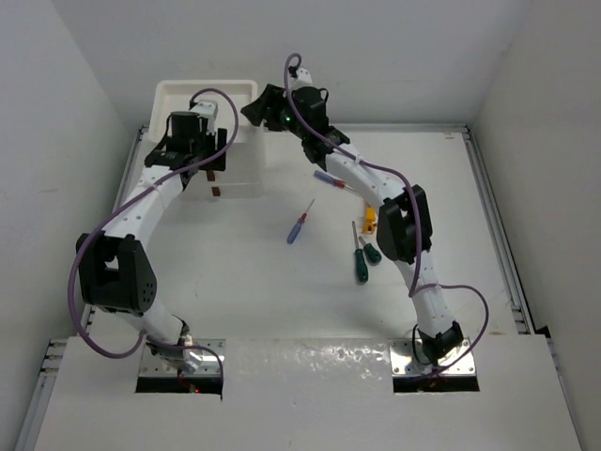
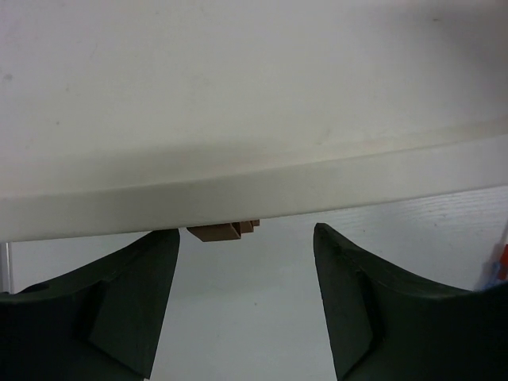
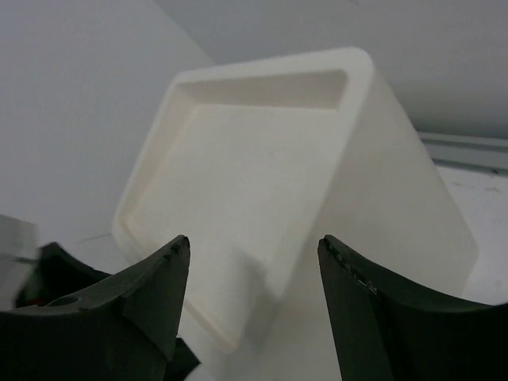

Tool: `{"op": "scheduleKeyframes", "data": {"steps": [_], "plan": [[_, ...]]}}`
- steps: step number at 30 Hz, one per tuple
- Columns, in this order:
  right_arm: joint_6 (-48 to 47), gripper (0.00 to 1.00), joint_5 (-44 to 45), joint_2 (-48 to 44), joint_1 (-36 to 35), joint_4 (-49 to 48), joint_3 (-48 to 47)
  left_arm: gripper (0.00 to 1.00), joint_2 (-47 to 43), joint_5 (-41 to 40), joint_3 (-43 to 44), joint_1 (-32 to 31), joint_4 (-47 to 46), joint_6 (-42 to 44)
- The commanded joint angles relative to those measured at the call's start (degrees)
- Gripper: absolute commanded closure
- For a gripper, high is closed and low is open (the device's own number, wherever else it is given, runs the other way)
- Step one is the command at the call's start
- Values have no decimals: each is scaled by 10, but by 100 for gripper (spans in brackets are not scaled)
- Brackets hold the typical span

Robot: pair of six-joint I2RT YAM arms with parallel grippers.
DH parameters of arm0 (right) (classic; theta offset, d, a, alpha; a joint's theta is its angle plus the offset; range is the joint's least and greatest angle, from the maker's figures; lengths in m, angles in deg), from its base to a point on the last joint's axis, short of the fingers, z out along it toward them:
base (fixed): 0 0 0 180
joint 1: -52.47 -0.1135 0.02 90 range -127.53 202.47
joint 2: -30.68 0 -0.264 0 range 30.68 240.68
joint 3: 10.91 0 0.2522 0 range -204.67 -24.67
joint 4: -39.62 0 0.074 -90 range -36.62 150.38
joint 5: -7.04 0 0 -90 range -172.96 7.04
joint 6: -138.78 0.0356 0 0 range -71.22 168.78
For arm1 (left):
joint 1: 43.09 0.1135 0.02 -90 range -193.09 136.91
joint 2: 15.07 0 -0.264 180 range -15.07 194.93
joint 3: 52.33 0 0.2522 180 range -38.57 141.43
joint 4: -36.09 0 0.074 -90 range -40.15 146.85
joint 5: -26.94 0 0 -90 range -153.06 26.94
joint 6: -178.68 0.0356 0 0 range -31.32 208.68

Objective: Sort the tools into containers

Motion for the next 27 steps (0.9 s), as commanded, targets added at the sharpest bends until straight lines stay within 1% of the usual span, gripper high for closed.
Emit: {"op": "scheduleKeyframes", "data": {"steps": [1, 4, 10, 12, 14, 18, 21, 22, 23, 24, 25, 26, 27], "plan": [[4, 35, 28, 6, -5, -47, -39, 35, 10, -40, -2, -1, -54, -23], [1, 39, 37, 21, -14, -42, -28, 35, 13, -55, -3, -2, -62, -21], [14, 43, 67, 51, -23, -28, -31, 36, 16, -40, -12, -2, -109, -22], [9, 46, 73, 54, -26, -30, -31, 39, 20, -39, -9, -2, -114, -24], [-7, 50, 84, 56, -31, -33, -31, 46, 31, -37, -5, -1, -115, -25], [-13, 57, 87, 63, -33, -26, -22, 55, 39, -43, -11, -2, -121, -28], [-15, 66, 86, 57, -34, -28, 3, 66, 32, -34, -19, -2, -136, -31], [-16, 70, 86, 56, -34, -29, 7, 71, 32, -34, -17, -2, -134, -31], [-15, 79, 85, 55, -33, -29, 10, 79, 32, -35, -14, -2, -131, -32], [-15, 83, 86, 54, -33, -26, 13, 82, 32, -36, -13, -2, -131, -32], [-13, 86, 85, 54, -33, -27, 13, 87, 30, -37, -12, -2, -130, -30], [-12, 88, 84, 53, -34, -25, 13, 99, 29, -36, -11, -1, -127, -29], [-12, 91, 83, 52, -34, -24, 15, 100, 28, -35, -9, -2, -123, -27]]}}
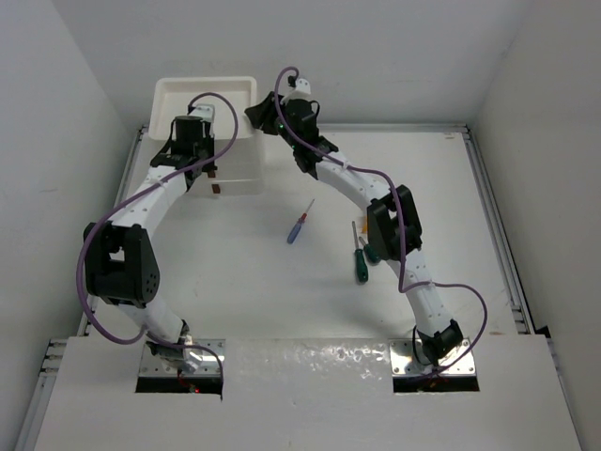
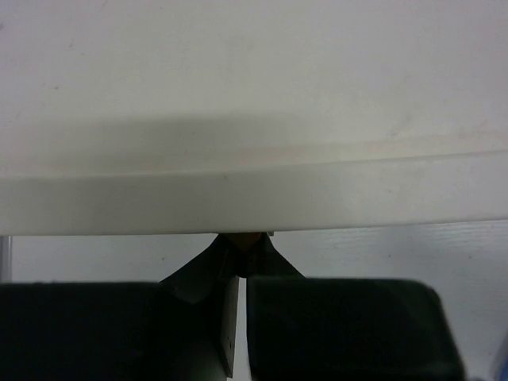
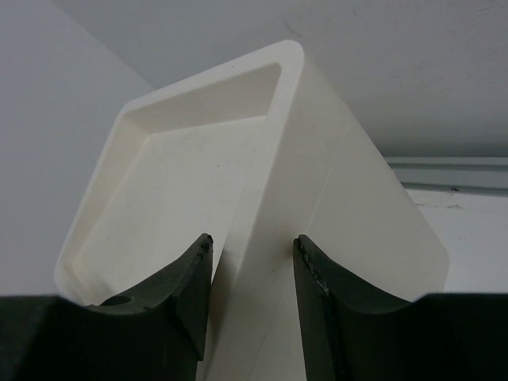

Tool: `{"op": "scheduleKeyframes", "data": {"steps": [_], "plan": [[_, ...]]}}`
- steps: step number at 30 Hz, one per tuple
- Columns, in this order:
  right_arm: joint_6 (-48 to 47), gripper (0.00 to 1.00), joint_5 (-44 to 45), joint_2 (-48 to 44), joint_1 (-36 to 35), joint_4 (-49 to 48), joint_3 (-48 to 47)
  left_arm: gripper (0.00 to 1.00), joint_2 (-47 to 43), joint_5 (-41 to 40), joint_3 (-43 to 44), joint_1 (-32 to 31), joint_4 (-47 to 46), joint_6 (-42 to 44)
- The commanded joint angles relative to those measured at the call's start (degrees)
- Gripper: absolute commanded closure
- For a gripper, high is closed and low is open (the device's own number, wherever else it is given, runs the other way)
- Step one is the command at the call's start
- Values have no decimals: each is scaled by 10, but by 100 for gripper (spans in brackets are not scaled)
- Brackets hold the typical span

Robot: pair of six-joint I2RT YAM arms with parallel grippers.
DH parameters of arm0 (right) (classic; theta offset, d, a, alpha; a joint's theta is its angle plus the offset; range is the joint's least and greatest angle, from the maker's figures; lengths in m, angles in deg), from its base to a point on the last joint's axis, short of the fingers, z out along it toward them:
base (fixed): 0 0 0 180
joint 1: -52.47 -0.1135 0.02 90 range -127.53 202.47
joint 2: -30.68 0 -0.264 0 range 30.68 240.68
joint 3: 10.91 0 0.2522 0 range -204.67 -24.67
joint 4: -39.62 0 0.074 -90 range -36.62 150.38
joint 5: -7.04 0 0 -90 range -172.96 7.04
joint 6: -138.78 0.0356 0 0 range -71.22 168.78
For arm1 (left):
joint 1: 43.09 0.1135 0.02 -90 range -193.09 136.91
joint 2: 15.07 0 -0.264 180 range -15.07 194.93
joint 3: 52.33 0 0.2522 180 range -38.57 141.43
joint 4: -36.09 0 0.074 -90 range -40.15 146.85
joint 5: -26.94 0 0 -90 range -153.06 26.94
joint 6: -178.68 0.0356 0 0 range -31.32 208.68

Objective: Sort the tools into containers

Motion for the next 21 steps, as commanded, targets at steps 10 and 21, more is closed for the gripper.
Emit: {"op": "scheduleKeyframes", "data": {"steps": [10, 21], "plan": [[-1, 98, -8, -22, -10, 42, 68, 57, -31, 14, 21, -3, -76, 19], [1, 98, -4, -16, -10, 45, 64, 75, 5, -12, 56, -3, -78, 6]]}}
